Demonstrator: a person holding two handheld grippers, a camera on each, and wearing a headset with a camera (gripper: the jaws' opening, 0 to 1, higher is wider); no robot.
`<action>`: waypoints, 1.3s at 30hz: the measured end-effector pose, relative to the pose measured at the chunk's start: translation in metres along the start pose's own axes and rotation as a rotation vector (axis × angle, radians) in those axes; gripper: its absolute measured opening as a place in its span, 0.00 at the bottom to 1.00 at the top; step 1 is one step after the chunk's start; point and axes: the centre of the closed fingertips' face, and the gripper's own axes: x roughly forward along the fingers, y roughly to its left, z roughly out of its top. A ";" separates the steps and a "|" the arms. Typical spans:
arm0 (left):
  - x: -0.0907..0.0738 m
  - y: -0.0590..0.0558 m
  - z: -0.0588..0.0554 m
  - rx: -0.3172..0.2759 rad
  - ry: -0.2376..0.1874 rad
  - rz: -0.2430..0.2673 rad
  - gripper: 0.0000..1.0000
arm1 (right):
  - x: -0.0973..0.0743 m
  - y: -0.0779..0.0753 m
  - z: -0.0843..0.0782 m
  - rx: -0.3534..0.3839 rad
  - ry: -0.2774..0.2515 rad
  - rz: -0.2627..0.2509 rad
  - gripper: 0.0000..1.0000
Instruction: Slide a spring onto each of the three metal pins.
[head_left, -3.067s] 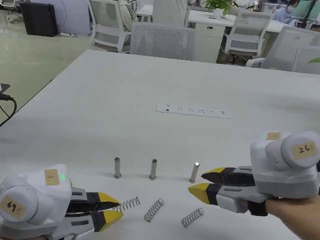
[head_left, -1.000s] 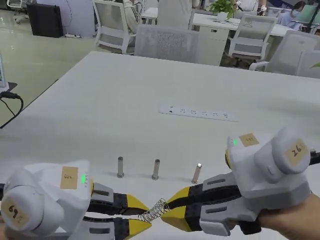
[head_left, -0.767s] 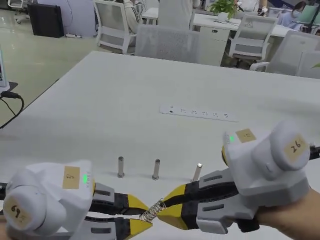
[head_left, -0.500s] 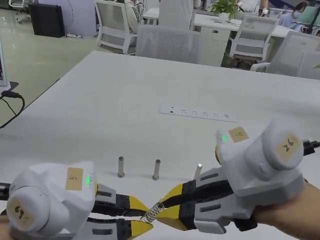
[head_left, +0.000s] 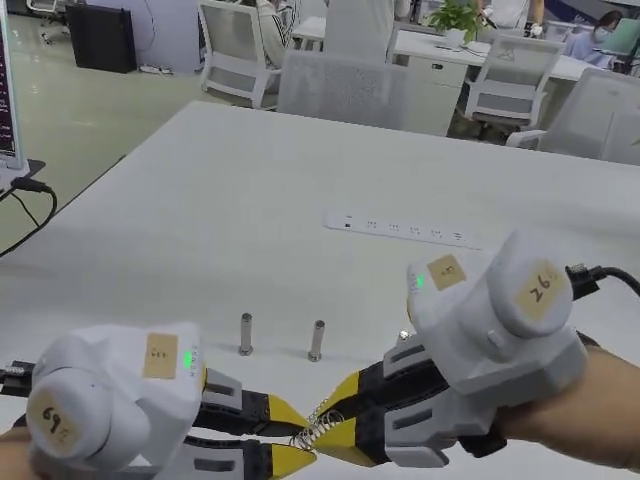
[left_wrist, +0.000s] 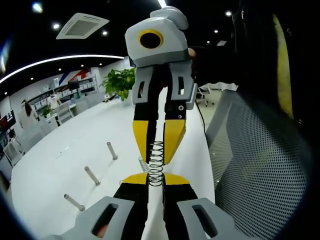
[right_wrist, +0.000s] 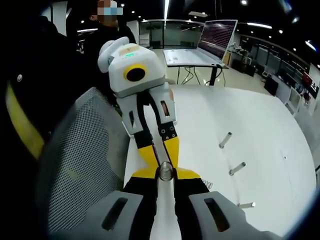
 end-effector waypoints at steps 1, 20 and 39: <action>0.000 0.000 0.000 -0.002 0.000 -0.001 0.02 | 0.001 0.000 -0.001 -0.008 0.010 0.001 0.09; 0.000 -0.003 0.001 -0.017 0.000 0.004 0.02 | 0.007 0.003 -0.004 -0.100 0.104 0.034 0.09; 0.001 0.001 0.002 -0.040 -0.011 0.029 0.04 | 0.006 -0.001 -0.003 -0.107 0.139 0.034 0.08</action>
